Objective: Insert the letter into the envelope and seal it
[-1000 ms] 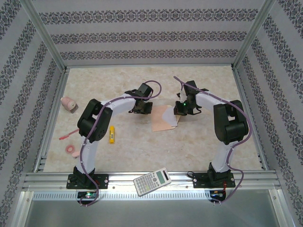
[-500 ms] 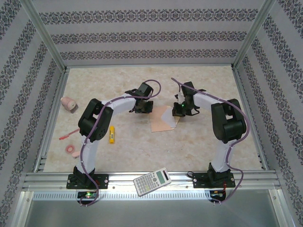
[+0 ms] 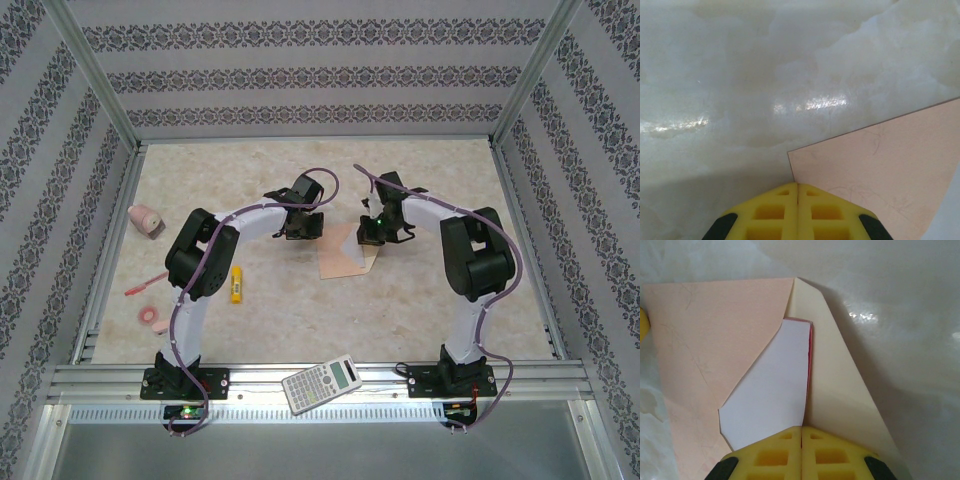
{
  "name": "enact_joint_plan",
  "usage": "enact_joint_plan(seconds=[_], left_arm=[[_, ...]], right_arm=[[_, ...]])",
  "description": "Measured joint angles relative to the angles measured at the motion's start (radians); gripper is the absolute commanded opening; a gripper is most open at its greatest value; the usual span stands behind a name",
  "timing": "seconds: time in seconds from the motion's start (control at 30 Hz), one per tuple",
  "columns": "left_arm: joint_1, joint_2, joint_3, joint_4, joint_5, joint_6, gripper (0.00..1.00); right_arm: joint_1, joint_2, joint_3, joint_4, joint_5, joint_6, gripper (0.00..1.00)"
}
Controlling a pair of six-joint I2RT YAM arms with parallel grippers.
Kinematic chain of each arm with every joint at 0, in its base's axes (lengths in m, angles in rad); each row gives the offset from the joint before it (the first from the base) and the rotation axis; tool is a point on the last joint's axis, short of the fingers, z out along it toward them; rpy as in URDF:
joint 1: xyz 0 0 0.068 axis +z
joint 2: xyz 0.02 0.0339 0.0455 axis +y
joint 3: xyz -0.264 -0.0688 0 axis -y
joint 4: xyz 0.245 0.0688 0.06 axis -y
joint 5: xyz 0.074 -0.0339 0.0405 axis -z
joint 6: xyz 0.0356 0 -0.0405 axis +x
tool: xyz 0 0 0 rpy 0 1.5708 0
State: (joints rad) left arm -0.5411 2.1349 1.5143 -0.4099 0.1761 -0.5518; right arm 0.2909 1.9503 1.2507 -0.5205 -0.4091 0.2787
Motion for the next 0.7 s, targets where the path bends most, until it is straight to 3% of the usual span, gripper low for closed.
enact_joint_plan(seconds=[0.7], left_arm=[[-0.003, 0.007, -0.004, 0.042, 0.03, -0.037, 0.0]], right_arm=[[0.028, 0.022, 0.028, 0.009, -0.003, 0.034, 0.08]])
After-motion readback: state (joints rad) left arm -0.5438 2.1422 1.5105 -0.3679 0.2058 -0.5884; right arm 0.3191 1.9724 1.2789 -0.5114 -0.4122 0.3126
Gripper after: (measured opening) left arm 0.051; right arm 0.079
